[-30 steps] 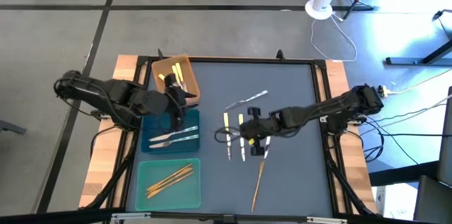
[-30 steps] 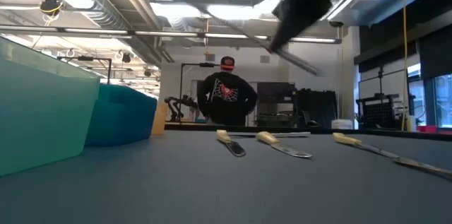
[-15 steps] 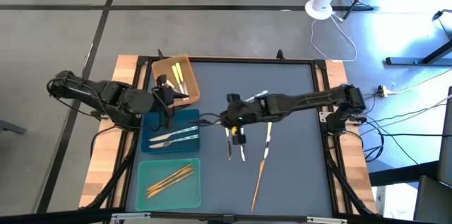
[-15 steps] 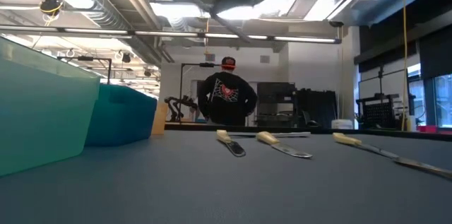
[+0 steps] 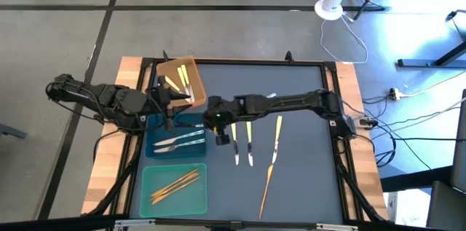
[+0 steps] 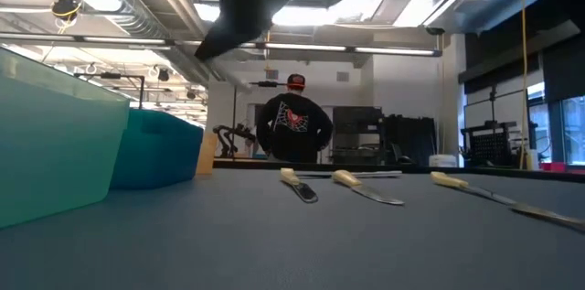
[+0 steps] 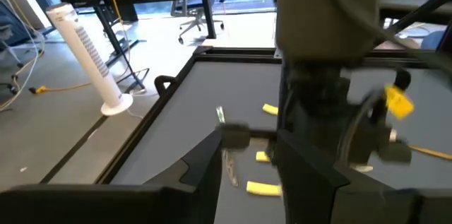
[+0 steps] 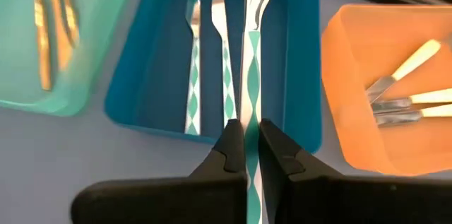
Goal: Sort silverware by color (type)
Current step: Put the white-green knife into the blue bin
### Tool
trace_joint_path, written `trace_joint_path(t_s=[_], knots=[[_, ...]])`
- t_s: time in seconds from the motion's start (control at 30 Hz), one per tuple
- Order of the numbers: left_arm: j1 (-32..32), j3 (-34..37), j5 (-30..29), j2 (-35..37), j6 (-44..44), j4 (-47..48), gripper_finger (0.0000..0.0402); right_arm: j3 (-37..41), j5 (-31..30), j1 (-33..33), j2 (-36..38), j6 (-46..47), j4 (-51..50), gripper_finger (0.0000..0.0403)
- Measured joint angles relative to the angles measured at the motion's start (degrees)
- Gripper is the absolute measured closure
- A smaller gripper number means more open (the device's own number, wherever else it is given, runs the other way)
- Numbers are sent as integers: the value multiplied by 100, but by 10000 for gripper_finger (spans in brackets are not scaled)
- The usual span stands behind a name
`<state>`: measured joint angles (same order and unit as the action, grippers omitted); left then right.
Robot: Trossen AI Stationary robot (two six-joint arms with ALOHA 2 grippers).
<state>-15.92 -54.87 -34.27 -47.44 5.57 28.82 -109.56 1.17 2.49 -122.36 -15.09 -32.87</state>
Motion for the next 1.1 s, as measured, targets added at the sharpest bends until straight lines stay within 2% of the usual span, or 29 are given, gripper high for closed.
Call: trace_joint_path(t_s=[0.23,0.47,0.73,1.03,1.1], knots=[[4,4,-23,148,-350,20,272,-257,229,-31,-538,-42,207,402],[15,4,-162,343,-511,35,272,-258,742,-27,-701,-42,890,402],[15,4,-167,414,-617,48,272,-260,767,-23,-792,-42,1600,402],[13,4,-164,408,-591,53,272,-258,1190,-25,-1105,-62,2319,402],[14,4,-160,408,-574,55,272,-256,1196,-25,-1188,-64,2203,402]])
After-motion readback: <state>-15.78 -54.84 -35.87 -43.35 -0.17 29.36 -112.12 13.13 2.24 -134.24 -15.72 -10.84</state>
